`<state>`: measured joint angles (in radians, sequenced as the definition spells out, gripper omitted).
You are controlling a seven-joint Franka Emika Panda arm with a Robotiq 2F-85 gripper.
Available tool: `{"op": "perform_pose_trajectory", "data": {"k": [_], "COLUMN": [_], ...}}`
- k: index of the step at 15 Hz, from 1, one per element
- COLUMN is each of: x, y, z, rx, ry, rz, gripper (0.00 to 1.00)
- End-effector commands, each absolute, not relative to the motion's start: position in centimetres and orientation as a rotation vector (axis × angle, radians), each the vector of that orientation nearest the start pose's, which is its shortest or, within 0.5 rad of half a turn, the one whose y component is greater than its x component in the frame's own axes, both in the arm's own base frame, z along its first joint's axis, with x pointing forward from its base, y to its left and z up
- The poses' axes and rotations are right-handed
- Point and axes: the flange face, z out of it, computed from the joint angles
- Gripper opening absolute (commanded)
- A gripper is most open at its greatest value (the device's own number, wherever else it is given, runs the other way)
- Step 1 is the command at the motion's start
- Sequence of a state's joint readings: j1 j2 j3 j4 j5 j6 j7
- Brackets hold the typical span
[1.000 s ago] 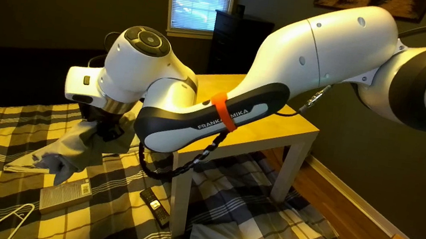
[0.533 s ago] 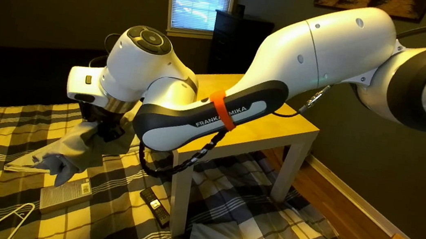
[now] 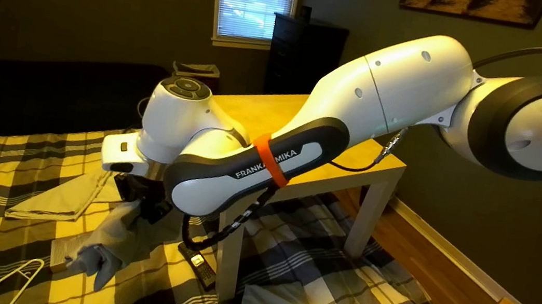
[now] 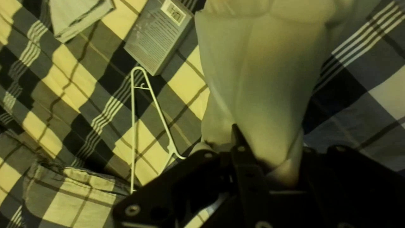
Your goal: Take the cloth off of the table
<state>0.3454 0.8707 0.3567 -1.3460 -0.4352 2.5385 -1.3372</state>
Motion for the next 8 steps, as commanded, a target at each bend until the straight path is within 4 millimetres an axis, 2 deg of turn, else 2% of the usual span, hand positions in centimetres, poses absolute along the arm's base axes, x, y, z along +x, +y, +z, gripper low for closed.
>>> {"op": "perform_pose_trajectory", "data": {"k": [1, 8], "x": [62.7, 63.0], "y": [43.6, 41.5], "z": [23.4, 17.9], "rx": [1.376, 1.402], "ry": [2.708, 2.856], "rz": [0.378, 0.261], "gripper": [0.03, 0.03]}}
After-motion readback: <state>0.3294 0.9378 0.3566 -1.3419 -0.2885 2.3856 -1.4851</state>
